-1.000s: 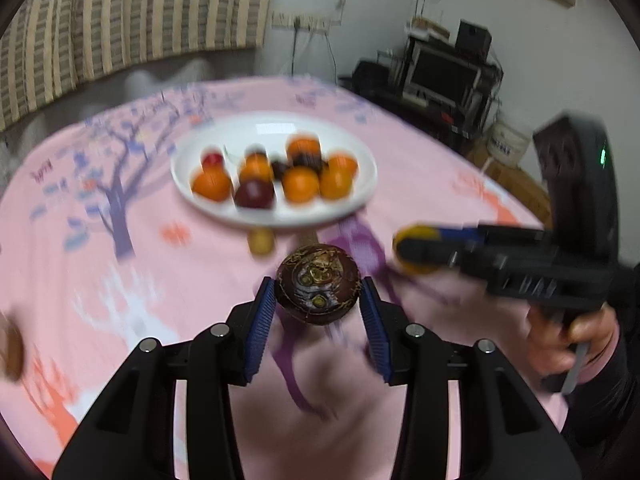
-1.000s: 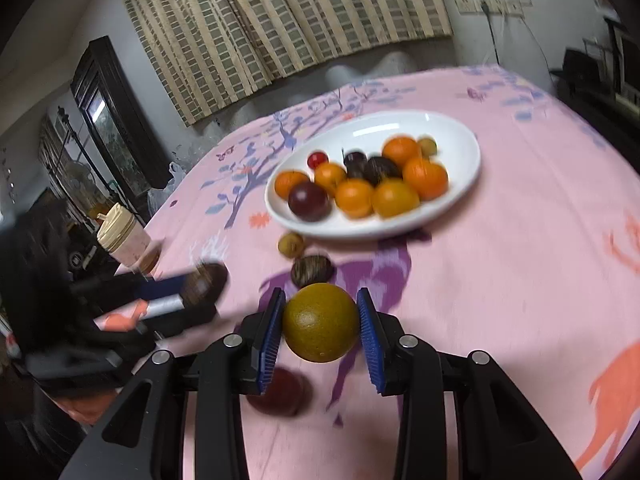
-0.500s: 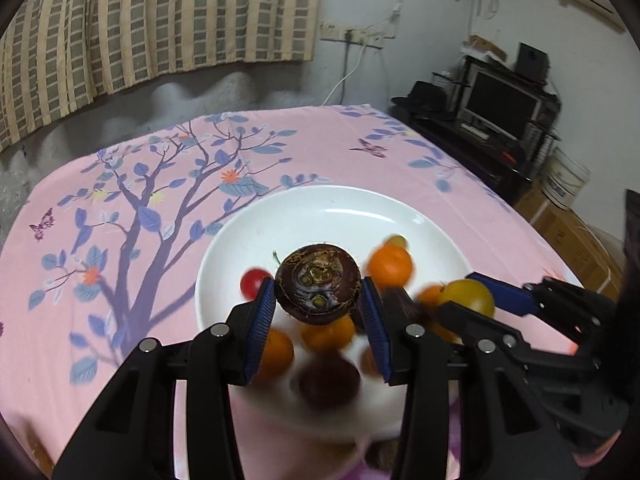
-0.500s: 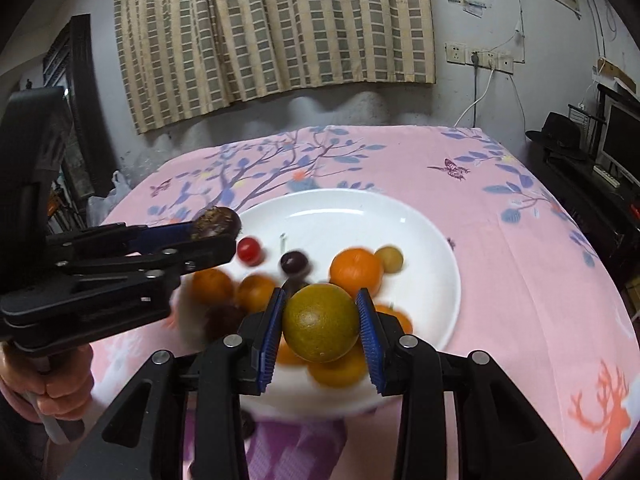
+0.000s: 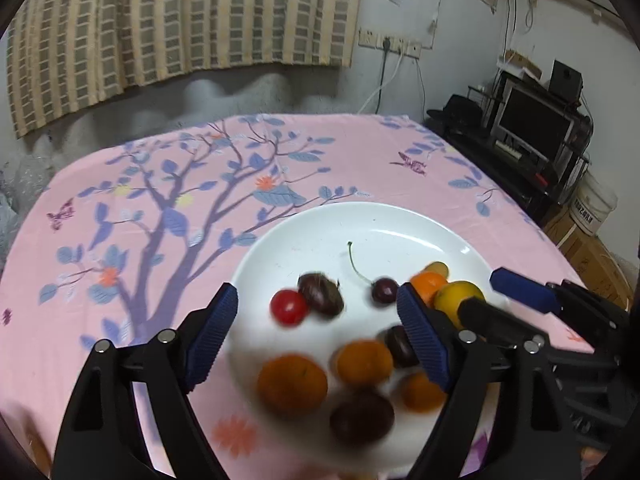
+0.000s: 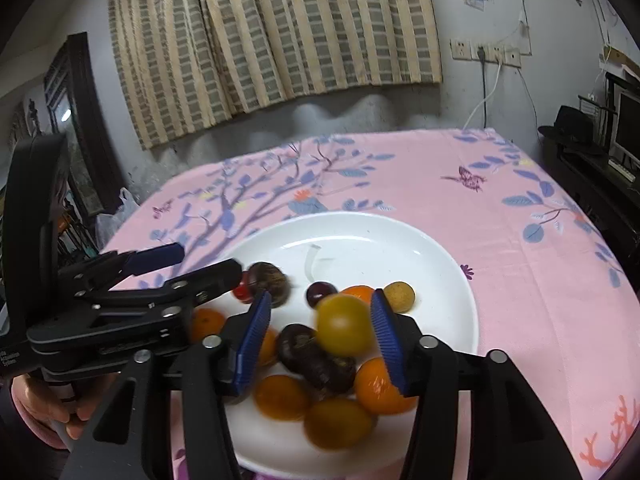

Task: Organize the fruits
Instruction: 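Place the yellow-green fruit and mangosteen on the white plate and release, then grasp a dark red tomato with the right tool while the left tool grasps a dark cherry, then place the tomato and cherry on the white plate and open both tools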

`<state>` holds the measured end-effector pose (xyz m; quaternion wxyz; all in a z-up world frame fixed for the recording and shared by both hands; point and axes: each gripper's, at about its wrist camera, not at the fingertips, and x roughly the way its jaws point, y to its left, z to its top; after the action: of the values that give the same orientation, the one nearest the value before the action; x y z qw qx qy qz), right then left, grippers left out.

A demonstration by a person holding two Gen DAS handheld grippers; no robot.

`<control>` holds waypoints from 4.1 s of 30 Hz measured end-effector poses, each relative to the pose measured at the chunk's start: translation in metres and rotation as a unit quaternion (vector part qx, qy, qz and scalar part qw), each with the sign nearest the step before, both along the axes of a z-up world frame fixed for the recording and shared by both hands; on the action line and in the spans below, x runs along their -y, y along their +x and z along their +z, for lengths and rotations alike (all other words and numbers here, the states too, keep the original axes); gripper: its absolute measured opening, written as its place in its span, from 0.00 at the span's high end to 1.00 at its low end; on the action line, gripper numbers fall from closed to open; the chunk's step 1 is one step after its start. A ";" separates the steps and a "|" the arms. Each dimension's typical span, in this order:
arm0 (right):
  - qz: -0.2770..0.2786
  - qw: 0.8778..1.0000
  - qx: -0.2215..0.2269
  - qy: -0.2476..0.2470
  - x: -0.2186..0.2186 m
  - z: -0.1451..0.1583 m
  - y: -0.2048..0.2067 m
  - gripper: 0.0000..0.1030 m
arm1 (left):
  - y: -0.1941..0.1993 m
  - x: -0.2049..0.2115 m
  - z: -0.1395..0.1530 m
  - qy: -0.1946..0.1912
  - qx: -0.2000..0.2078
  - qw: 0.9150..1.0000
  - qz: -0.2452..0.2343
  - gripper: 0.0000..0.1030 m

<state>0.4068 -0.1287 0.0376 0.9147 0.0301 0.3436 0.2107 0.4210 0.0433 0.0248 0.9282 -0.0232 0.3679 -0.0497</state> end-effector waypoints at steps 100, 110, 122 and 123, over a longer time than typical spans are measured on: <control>0.024 1.000 -0.017 0.007 0.007 0.002 -0.053 0.63 | -0.043 0.003 0.017 -0.049 0.018 0.998 -0.042 0.74; 0.014 0.999 -0.022 -0.027 -0.002 -0.023 0.000 0.57 | 0.038 0.008 -0.019 -0.016 -0.028 0.999 -0.013 0.66; 0.009 0.999 0.035 0.016 0.012 0.018 -0.050 0.40 | -0.040 0.015 0.010 0.052 0.031 0.998 0.031 0.13; 0.010 0.999 0.035 0.020 0.013 0.018 -0.055 0.37 | -0.048 0.015 0.012 0.053 0.030 0.998 0.035 0.13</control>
<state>0.3521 -0.1413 0.0557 0.9231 0.0372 0.3076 0.2278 0.3728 0.0279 0.0365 0.9399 0.0149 0.3410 0.0013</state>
